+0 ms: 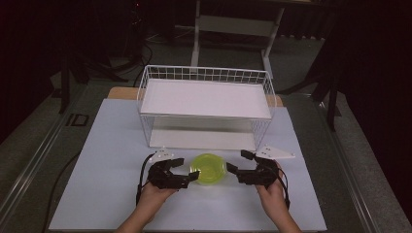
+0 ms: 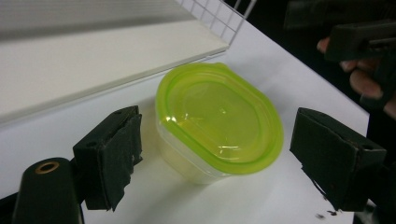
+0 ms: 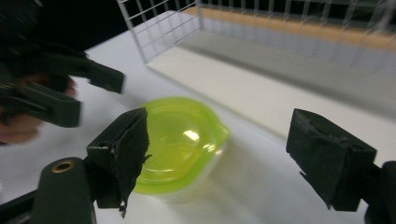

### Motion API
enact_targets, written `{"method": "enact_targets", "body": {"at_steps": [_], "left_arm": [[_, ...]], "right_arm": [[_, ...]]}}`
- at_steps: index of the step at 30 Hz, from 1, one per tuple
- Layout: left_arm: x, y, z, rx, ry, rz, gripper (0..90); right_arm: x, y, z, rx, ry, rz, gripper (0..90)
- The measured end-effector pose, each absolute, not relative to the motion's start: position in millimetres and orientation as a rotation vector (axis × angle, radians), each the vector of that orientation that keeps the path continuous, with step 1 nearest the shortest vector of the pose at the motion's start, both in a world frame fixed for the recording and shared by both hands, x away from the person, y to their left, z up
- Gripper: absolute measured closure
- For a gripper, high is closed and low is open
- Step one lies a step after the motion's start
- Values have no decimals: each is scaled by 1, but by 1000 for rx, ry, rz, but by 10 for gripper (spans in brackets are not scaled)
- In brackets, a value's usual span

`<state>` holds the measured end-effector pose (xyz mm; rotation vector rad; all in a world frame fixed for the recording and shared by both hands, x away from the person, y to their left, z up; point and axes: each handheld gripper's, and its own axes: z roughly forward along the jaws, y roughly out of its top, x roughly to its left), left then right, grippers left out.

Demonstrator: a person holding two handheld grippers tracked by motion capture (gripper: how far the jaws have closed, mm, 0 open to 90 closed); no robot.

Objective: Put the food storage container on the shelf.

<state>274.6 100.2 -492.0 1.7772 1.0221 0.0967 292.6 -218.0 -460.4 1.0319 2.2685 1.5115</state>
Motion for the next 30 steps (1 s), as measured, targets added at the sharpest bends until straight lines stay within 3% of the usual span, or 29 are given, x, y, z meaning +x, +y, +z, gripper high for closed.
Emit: {"method": "enact_targets", "body": {"at_steps": [6, 8, 15, 19, 23, 30], "left_arm": [[279, 103, -502, 1741, 1135, 20, 223], [280, 102, -504, 1726, 1147, -16, 248], [282, 102, -510, 1714, 1214, -78, 363], [282, 100, -514, 1722, 1250, -96, 448], [283, 100, -515, 1717, 1272, -104, 588], [277, 95, -509, 1729, 1253, -129, 702]], "right_arm": [[305, -214, -463, 1226, 2346, 1498, 183], [304, -211, -464, 1183, 2365, 1503, 118], [314, -201, -478, 1276, 2439, 1465, 162], [321, -201, -486, 1366, 2464, 1469, 297], [322, -196, -491, 1386, 2498, 1423, 406], [320, -193, -492, 1384, 2566, 1433, 711]]}}
